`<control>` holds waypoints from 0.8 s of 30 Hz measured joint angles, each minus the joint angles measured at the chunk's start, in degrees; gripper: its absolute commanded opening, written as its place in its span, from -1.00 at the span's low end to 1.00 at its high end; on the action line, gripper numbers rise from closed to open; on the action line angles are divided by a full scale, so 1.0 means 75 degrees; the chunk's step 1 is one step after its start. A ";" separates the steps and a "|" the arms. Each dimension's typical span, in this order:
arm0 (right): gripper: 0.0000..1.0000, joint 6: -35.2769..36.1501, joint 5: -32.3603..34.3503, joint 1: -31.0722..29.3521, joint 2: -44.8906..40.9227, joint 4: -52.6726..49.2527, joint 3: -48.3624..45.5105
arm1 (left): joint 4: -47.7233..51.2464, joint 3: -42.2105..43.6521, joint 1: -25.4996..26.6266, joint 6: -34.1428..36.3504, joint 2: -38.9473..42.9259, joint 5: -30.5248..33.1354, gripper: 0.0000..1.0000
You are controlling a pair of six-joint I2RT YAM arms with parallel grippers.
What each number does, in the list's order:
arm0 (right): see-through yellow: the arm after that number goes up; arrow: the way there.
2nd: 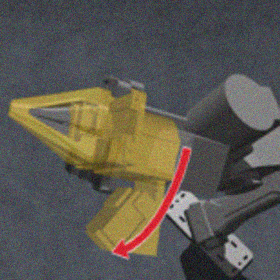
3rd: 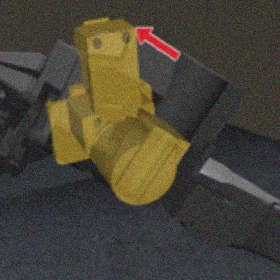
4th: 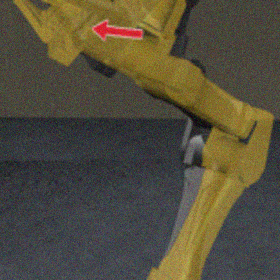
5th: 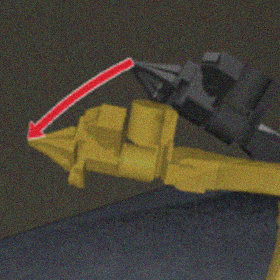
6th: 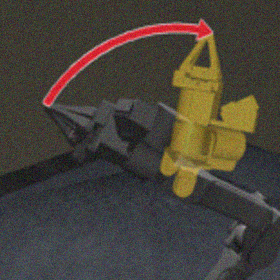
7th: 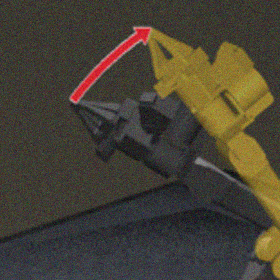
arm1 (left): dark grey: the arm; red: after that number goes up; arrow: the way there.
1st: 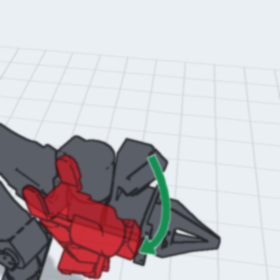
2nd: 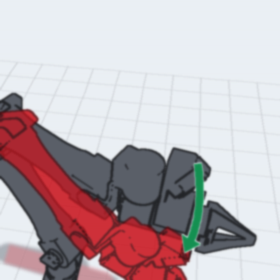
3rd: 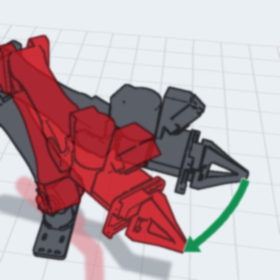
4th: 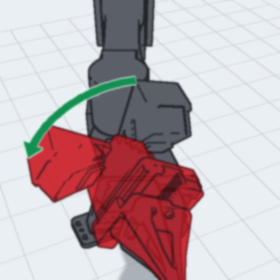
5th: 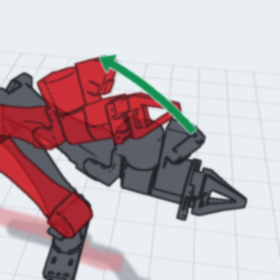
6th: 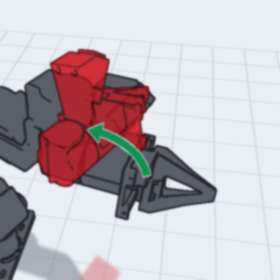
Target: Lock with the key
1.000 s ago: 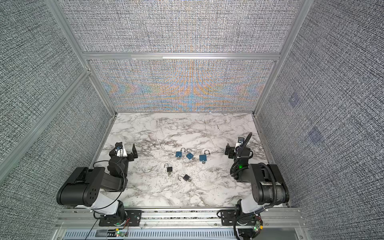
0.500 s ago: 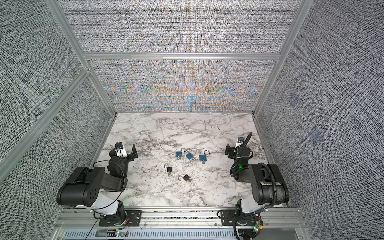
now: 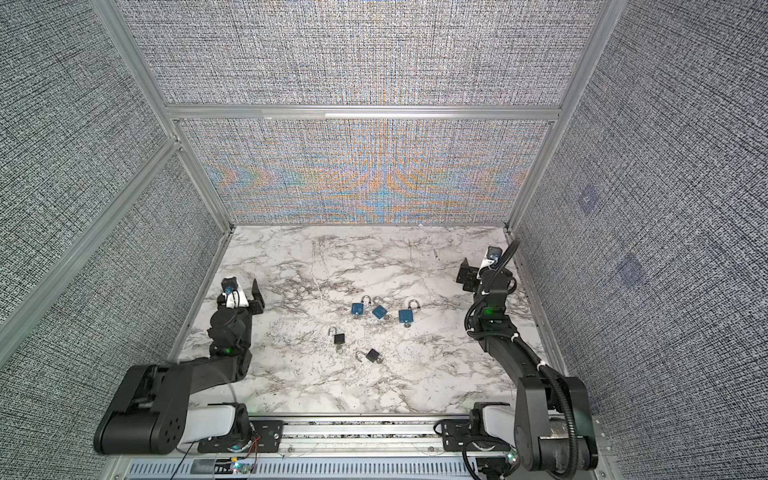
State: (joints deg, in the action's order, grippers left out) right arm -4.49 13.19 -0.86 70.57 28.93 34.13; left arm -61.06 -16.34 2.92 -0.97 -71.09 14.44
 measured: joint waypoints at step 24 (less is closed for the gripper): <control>0.39 -0.1757 -0.1023 -0.3191 0.2483 -0.5488 0.2407 | 0.6723 -0.3177 0.0901 -0.2891 0.0221 -0.1955 0.04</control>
State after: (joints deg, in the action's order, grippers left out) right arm -17.67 5.52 -24.80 89.19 -12.23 52.18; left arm -10.63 -40.16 9.67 -22.65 -69.43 -0.23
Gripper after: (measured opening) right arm 0.717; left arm 0.526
